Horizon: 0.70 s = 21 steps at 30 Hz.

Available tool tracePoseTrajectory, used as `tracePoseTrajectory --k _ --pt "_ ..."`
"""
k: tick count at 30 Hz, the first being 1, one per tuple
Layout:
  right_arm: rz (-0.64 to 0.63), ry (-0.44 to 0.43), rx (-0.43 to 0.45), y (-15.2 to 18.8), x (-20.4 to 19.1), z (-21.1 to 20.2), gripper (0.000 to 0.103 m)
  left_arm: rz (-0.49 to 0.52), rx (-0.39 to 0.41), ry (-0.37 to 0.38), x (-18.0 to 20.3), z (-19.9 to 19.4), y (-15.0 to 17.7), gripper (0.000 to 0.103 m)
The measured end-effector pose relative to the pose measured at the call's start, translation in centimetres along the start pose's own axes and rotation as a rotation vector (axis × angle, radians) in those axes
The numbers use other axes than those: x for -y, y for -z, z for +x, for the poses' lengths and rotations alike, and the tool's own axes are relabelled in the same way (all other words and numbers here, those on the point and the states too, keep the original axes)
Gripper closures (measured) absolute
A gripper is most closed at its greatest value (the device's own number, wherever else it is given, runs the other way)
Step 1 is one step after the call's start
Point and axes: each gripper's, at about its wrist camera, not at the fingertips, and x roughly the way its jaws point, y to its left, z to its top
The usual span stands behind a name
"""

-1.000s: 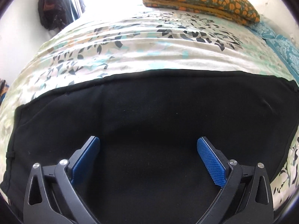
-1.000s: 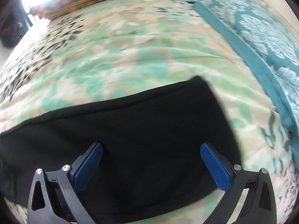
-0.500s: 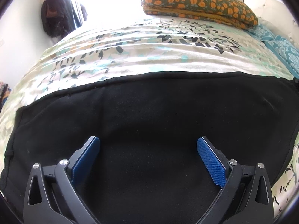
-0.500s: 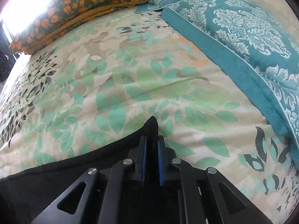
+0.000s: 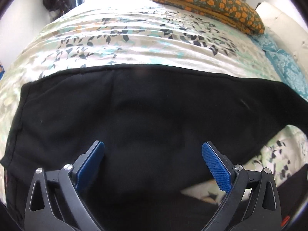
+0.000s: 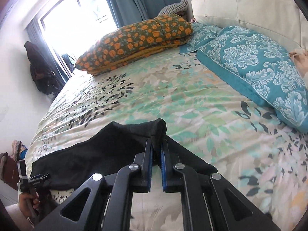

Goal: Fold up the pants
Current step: 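Grasp a trouser leg hem with the right tool and lift it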

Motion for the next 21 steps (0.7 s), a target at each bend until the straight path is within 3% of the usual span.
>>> tracePoseTrajectory --k 6,11,14,18,21 --pt "0.059 -0.008 0.049 9.3 -1.2 -7.4 0.095 0.047 -0.002 0.054 -0.2 -5.2 4.4 0.002" --pt "0.189 0.01 0.075 15.5 -0.5 -9.8 0.095 0.109 -0.022 0.044 0.2 -6.5 5.8 0.001" --pt "0.25 0.011 0.085 17.7 0.1 -10.2 0.095 0.05 -0.024 0.096 0.1 -6.5 4.7 0.001" --pt "0.216 0.032 0.118 17.7 -0.6 -10.8 0.095 -0.109 -0.026 0.224 -0.5 -5.6 1.4 0.001" --pt "0.214 0.04 0.131 17.9 -0.5 -11.0 0.095 -0.171 -0.029 0.24 0.2 -4.1 -1.8 0.001"
